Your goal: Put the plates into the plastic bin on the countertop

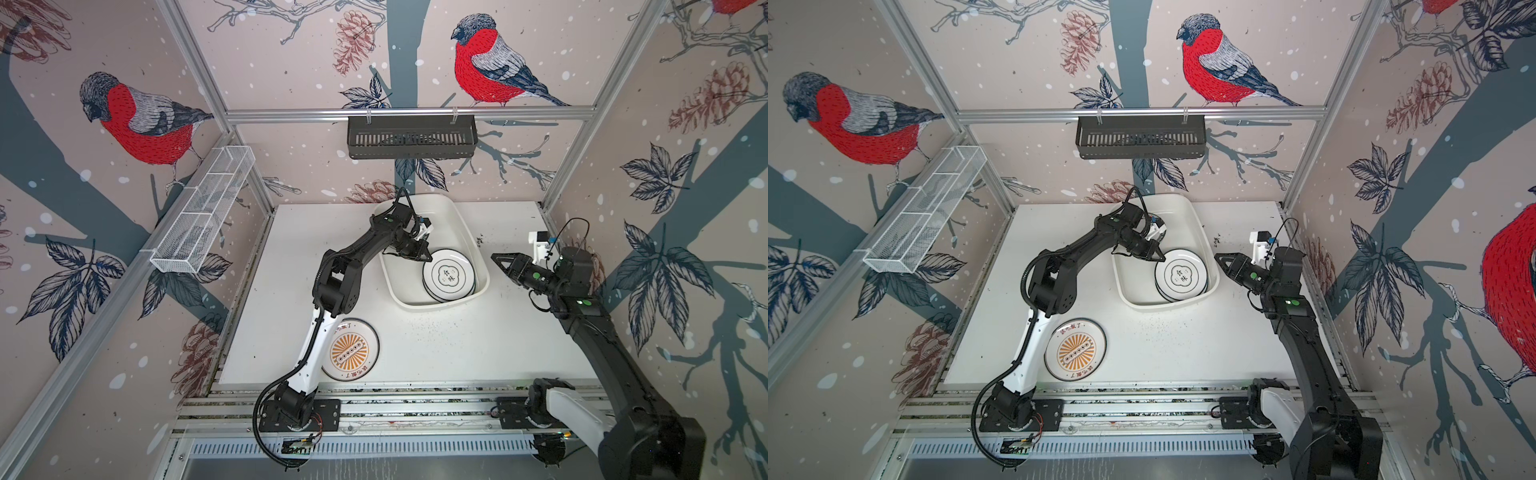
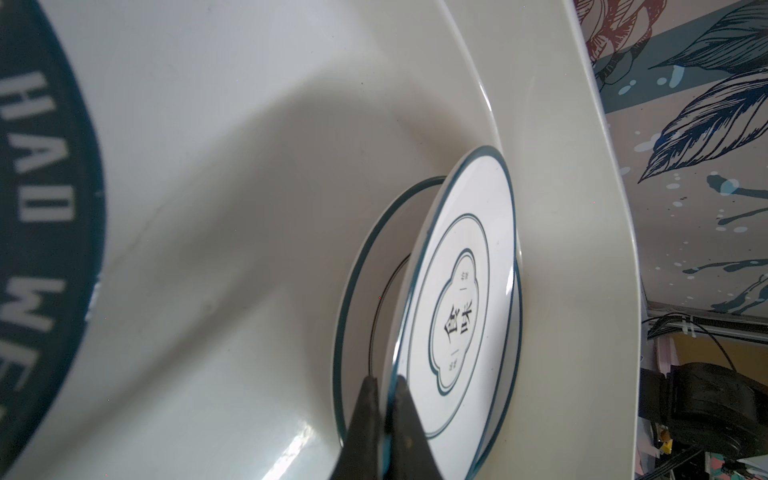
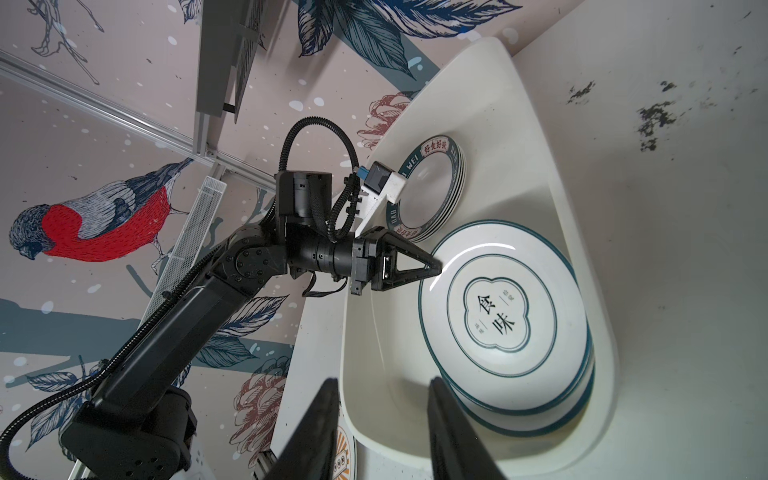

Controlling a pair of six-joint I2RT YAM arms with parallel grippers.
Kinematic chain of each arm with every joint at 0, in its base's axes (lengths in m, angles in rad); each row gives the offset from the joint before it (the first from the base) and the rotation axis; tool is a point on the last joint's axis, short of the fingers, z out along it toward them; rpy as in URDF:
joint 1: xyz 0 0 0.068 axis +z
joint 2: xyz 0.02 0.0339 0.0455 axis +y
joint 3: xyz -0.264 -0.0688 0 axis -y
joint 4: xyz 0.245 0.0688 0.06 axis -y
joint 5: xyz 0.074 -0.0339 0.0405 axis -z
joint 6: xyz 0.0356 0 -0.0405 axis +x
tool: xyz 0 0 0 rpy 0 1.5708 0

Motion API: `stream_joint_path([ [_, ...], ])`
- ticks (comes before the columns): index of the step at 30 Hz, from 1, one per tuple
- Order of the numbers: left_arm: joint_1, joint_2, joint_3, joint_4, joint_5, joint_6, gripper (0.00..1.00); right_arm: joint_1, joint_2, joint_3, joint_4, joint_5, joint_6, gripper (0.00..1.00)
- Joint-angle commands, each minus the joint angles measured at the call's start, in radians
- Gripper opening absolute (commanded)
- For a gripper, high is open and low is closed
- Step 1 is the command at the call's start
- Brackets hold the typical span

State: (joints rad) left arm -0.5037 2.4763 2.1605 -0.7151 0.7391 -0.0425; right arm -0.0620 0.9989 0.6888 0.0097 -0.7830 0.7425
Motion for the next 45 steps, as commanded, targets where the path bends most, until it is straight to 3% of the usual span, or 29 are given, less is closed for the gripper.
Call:
stream_joint_path([
  [1,-0.001,0.008,0.009,0.000,-0.010,0.015,0.07,-0.004,-0.004,-0.005,0.058,-0.015,0.028,0.38],
  [35,-0.001,-0.016,-0.035,-0.021,-0.033,0.038,0.24,-0.018,0.000,-0.020,0.062,-0.027,0.024,0.38],
  [45,0.000,-0.061,-0.020,-0.046,-0.063,0.058,0.35,-0.022,-0.007,-0.019,0.067,-0.029,0.029,0.38],
])
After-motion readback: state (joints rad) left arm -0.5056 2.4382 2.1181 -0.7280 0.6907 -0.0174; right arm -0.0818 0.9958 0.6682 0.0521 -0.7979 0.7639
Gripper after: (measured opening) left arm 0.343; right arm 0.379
